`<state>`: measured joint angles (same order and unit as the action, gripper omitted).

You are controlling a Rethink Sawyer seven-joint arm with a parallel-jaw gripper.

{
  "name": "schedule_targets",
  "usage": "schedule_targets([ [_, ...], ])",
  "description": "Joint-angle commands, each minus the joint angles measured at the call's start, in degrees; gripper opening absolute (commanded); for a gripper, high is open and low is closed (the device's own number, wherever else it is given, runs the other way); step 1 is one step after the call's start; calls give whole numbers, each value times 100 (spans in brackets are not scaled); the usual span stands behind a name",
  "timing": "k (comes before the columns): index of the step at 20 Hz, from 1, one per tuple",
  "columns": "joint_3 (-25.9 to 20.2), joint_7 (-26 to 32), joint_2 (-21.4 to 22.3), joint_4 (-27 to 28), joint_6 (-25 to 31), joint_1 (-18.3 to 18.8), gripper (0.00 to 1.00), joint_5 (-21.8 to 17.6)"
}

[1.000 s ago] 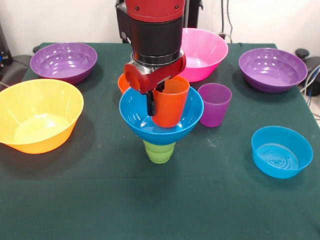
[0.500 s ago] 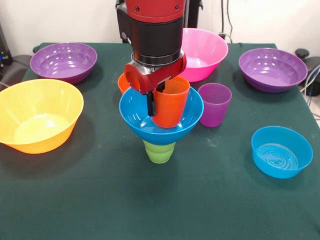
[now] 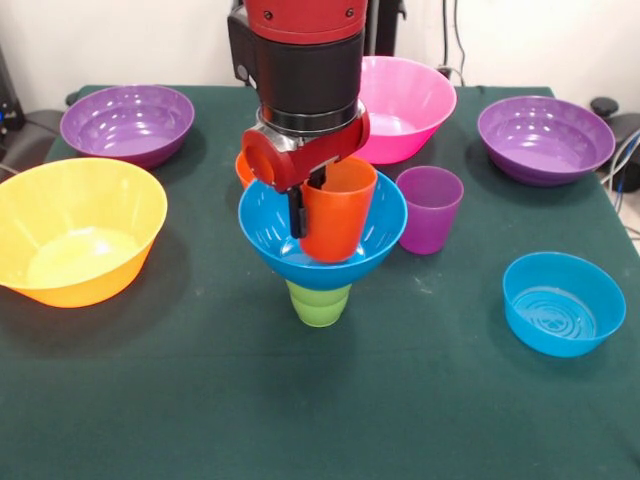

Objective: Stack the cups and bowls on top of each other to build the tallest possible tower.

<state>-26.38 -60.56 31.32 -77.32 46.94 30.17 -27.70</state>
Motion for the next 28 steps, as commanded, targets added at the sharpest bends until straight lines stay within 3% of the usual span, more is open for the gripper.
schedule_targets([
  [1,-272,1063,-156,299,151,48,0,-475],
  [28,-153,1038,-163,264,784,-42,0,-346],
])
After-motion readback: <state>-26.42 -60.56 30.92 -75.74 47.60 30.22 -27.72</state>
